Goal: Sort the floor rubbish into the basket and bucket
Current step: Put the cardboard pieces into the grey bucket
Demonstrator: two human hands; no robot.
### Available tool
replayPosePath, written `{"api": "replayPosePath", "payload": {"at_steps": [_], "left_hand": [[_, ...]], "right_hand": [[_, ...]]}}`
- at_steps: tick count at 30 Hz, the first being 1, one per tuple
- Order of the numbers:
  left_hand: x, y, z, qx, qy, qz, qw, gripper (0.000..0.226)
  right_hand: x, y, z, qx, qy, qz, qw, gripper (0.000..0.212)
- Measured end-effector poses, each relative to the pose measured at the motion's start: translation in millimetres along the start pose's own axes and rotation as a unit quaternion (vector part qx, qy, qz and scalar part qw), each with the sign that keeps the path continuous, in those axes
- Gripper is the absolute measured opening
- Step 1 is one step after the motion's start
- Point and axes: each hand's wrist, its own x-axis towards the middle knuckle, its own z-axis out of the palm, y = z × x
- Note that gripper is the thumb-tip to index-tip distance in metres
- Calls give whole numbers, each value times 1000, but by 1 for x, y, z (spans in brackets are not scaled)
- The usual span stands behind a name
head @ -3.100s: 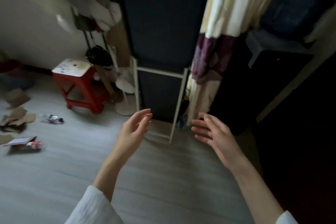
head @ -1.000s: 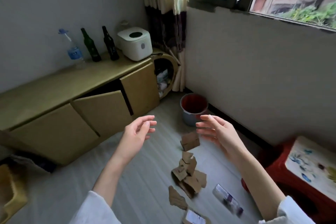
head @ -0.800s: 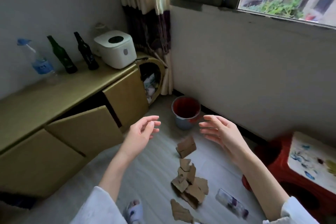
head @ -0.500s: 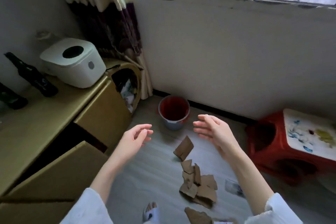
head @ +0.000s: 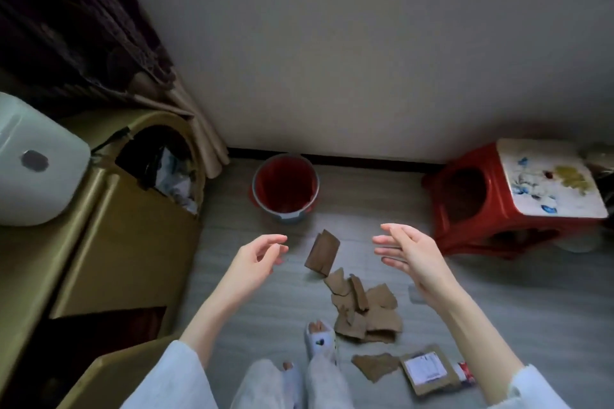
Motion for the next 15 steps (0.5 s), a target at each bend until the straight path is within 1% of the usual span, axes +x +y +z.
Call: {"api": "replayPosePath", "payload": {"at_steps": [5,8,10,12,15], "left_hand": [[56,-33,4,39,-70,-25,996,21],[103,-64,15,85,-132,-37,987,22],[135,-89,24,149,-169,-24,974,19],[170,-122,38,232,-218,5,948,23],[232,-179,64,282,-243,25,928,26]], "right_hand": [[46,27,17,21,25,44,998,19],[85,63,25,35,60,67,995,19],[114,91,29,42,85,81,992,18],[148,133,33,37,97,92,990,18],[208,205,39,4,101,96,990,19]]}}
